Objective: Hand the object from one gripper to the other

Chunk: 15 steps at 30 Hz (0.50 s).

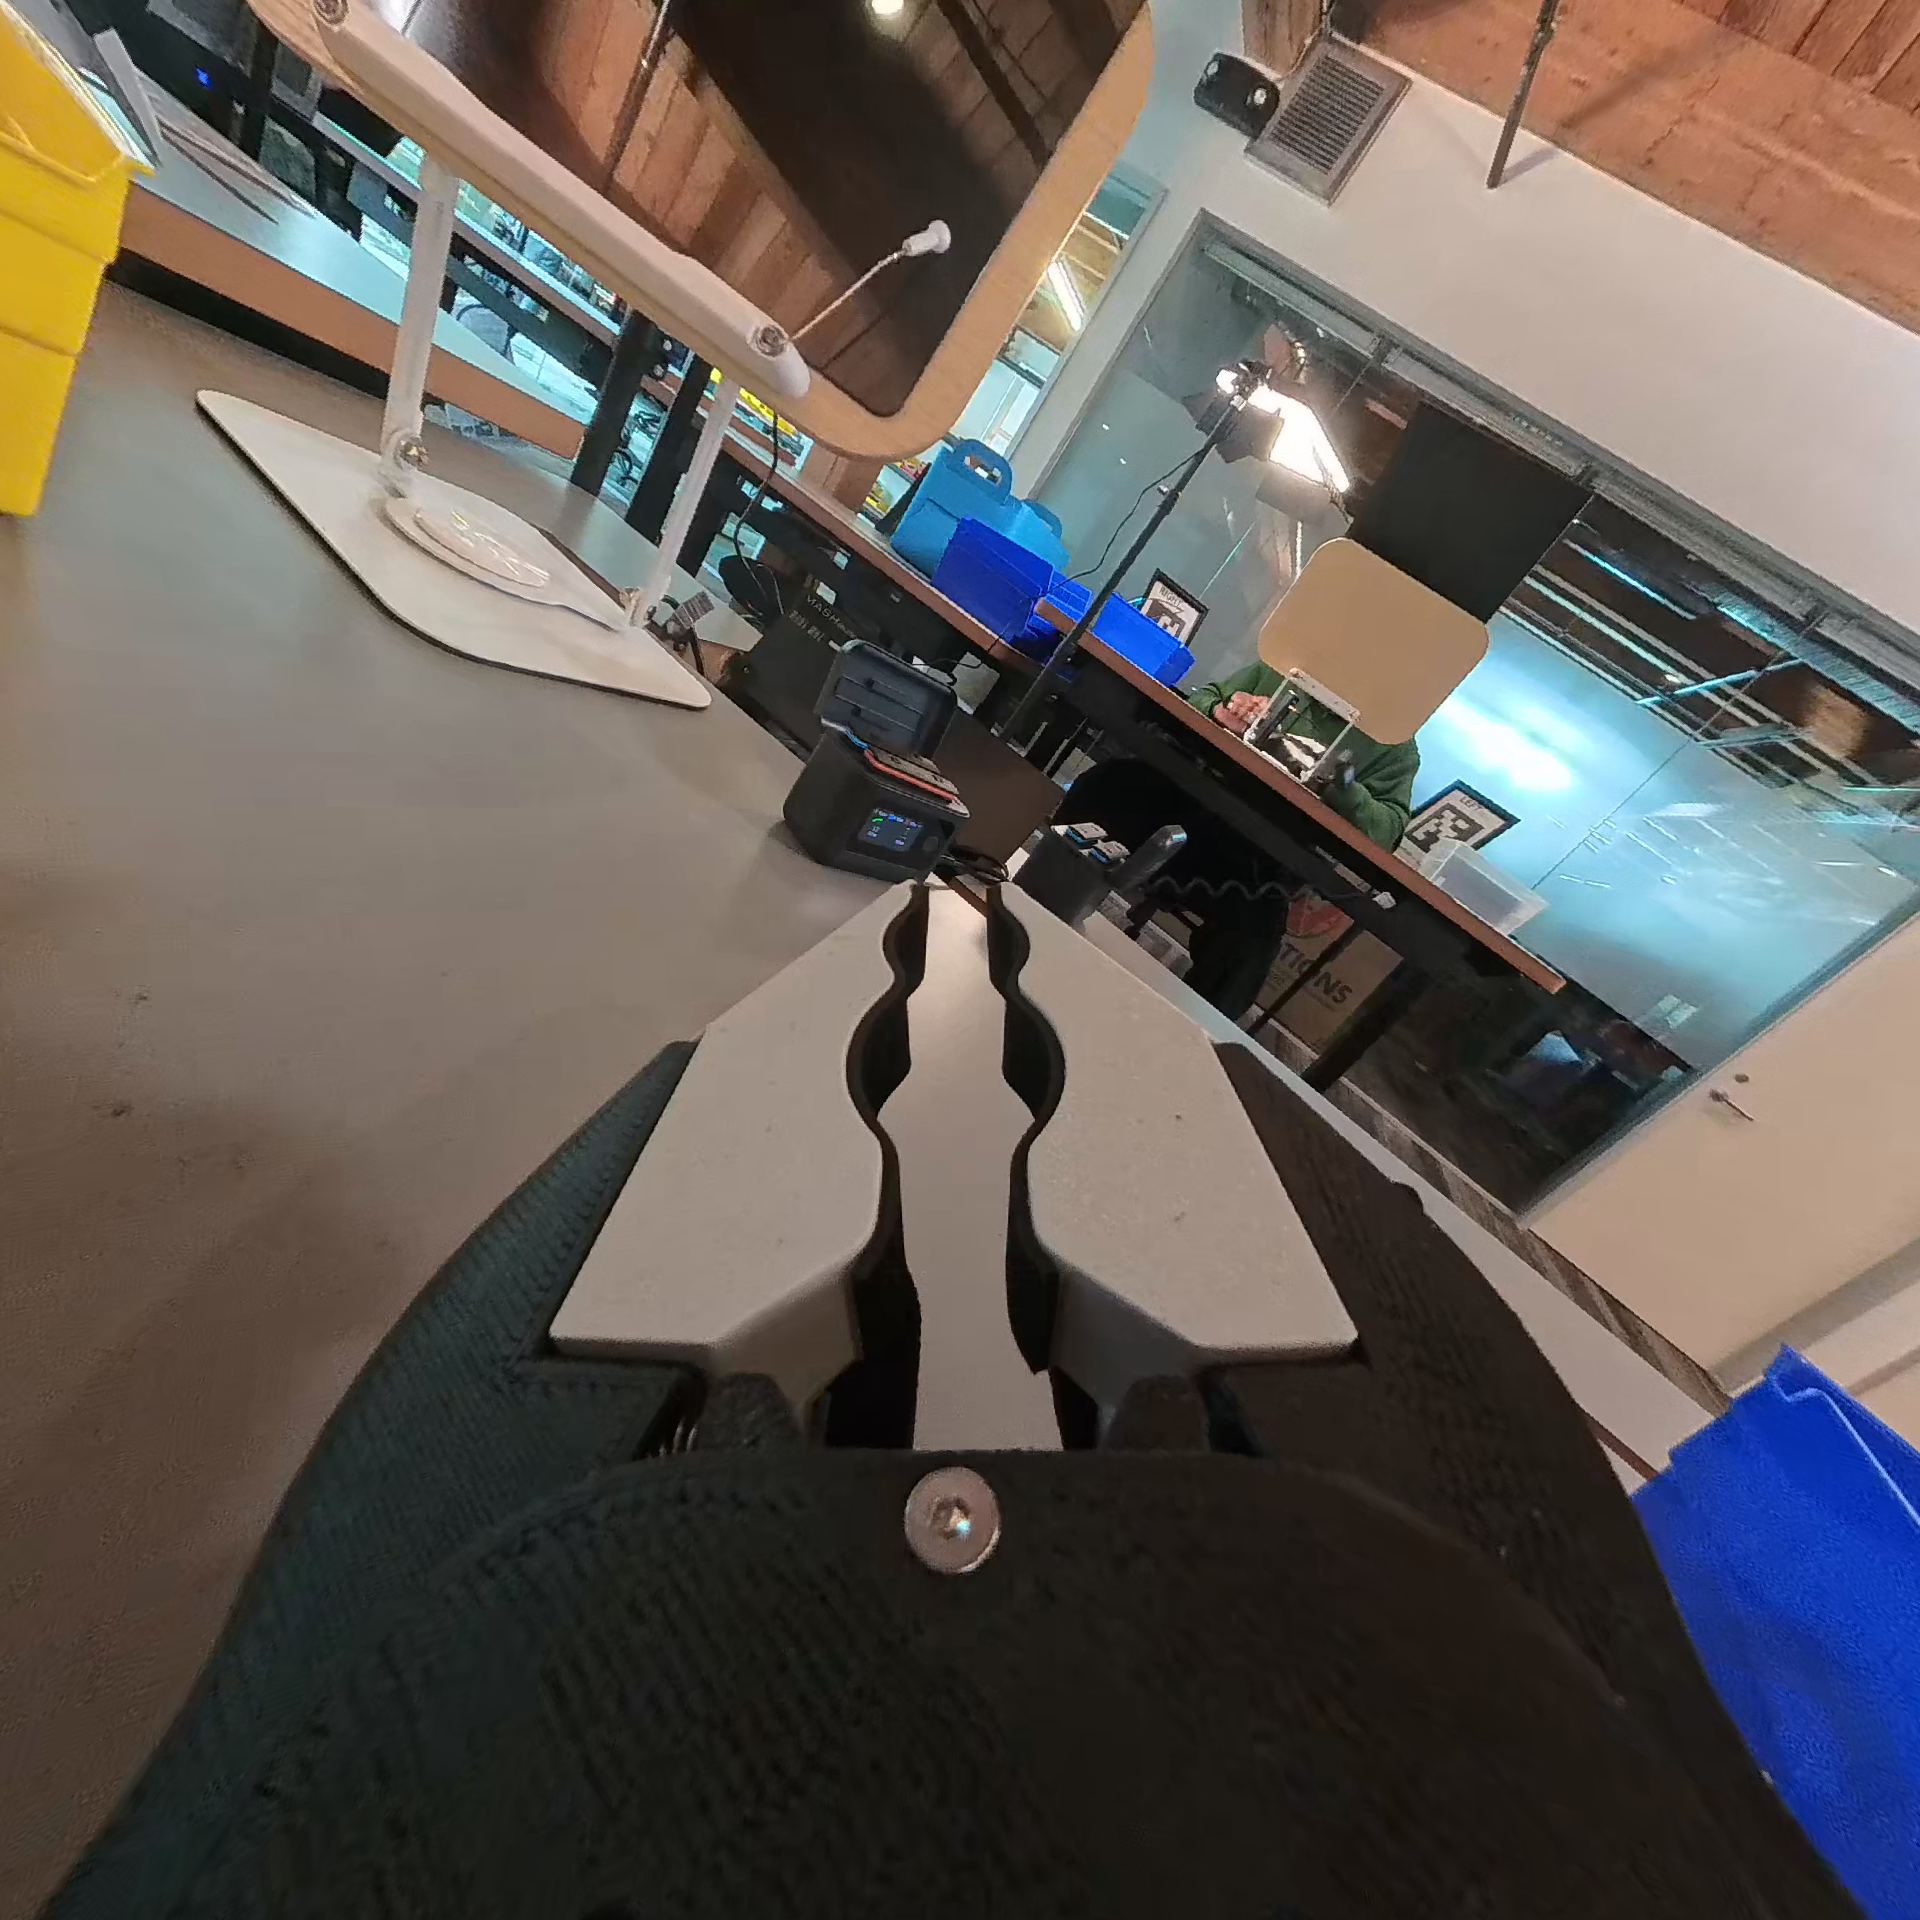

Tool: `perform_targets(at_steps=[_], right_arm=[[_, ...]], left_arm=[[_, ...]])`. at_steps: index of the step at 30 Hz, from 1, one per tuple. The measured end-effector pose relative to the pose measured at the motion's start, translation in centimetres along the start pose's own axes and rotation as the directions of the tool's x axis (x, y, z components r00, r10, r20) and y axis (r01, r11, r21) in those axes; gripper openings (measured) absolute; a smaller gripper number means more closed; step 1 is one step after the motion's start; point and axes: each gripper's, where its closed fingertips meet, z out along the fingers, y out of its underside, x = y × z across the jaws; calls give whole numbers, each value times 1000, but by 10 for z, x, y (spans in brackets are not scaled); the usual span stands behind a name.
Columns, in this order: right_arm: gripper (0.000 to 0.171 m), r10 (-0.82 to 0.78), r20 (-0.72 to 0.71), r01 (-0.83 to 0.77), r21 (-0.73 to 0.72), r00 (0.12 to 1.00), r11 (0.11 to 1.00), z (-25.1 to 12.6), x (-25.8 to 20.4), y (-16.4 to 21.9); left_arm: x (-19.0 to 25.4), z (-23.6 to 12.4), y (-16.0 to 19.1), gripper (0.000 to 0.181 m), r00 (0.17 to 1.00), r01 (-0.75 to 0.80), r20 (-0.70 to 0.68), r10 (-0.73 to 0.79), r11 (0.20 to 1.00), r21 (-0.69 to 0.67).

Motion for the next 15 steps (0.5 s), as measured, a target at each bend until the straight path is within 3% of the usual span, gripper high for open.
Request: perform_targets(at_steps=[3,15], right_arm=[[10,-1,3,1,-2,1000,1000,0,-1,0],[10,-7,18,7,-1,1000,1000,0,-4,0]], left_arm=[[15,-7,-21,25,996,-23,-83,34,992,127],[18,0,-25,43,978,8,-205,24,988,152]])
